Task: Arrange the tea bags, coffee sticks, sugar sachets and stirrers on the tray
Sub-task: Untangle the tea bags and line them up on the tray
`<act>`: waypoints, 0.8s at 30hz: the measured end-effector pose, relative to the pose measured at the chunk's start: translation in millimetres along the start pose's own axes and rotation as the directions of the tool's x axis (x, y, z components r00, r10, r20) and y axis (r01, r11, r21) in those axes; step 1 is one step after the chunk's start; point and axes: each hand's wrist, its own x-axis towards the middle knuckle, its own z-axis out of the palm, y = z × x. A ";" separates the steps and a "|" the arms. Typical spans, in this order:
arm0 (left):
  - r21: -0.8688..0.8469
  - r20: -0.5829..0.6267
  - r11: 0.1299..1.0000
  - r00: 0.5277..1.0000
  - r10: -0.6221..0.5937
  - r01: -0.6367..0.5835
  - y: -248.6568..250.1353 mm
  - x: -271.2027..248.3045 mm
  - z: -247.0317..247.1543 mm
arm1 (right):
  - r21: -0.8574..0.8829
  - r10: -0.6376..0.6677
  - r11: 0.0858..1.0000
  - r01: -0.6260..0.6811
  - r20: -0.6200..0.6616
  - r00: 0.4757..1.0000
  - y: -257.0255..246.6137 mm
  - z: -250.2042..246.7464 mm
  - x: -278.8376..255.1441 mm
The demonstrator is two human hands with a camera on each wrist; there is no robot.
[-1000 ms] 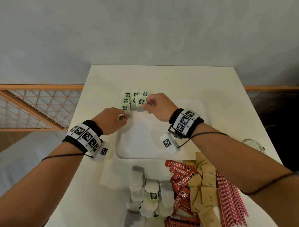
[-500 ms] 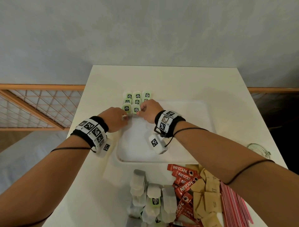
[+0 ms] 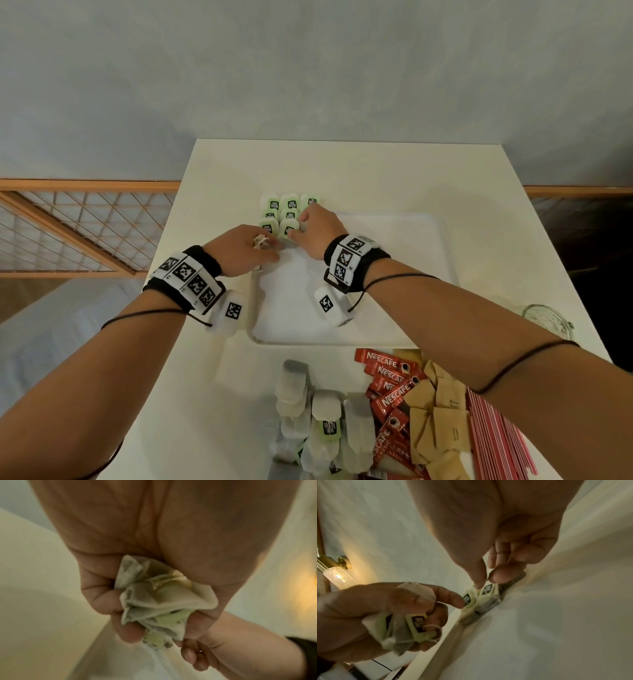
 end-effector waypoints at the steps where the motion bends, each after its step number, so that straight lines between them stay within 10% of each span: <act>1: -0.066 -0.004 0.998 1.000 0.010 -0.010 1.4 -1.1 0.3 | 0.034 -0.019 0.999 0.019 0.005 1.000 0.5 -2.4 -3.4; 10: -0.410 0.033 0.912 0.999 -0.002 0.015 18.4 -6.3 17.4 | 0.199 -0.282 0.948 0.247 0.176 0.943 8.9 -33.2 -62.5; 24: -0.510 0.187 0.859 0.968 0.165 -0.048 46.8 -11.9 44.2 | 0.141 -0.266 0.958 0.249 0.118 0.957 32.0 -46.6 -95.0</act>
